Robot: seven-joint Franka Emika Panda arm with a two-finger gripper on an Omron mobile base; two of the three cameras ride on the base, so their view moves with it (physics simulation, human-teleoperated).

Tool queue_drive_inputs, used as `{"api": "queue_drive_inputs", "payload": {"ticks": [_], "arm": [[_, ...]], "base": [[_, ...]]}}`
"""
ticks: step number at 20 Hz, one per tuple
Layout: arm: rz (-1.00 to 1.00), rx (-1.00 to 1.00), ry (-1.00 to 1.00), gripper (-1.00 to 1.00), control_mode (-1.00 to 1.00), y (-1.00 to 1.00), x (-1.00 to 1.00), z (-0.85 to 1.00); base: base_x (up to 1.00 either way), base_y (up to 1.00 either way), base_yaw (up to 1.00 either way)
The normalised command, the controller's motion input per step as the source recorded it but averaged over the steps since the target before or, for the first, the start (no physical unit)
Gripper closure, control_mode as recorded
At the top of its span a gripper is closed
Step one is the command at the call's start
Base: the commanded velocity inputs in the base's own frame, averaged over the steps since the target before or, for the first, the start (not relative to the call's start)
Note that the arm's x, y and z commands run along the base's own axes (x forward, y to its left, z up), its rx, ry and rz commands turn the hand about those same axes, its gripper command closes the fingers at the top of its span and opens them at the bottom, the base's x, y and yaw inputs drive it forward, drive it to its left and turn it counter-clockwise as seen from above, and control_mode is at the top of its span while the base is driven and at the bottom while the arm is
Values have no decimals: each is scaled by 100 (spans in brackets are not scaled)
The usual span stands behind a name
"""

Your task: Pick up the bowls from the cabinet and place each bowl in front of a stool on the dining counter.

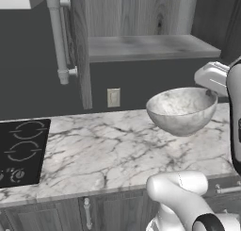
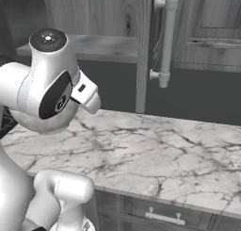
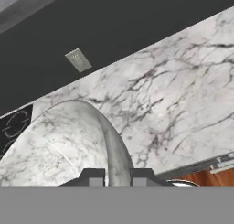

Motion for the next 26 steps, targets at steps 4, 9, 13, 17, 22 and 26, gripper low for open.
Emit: {"api": "queue_drive_inputs", "payload": {"ticks": [4, 9, 13, 17, 22, 26], "arm": [[-2, 0, 8, 100, 100, -13, -2, 0], [0, 0, 0, 100, 100, 0, 0, 0], [0, 0, 0, 100, 100, 0, 0, 0], [0, 0, 0, 100, 100, 0, 0, 0], [0, 0, 0, 100, 100, 0, 0, 0], [0, 0, 0, 100, 100, 0, 0, 0]], "base": [[-3, -7, 0], [-26, -37, 0], [-64, -46, 0], [-83, -38, 0], [-86, -26, 0], [-85, -44, 0]]}}
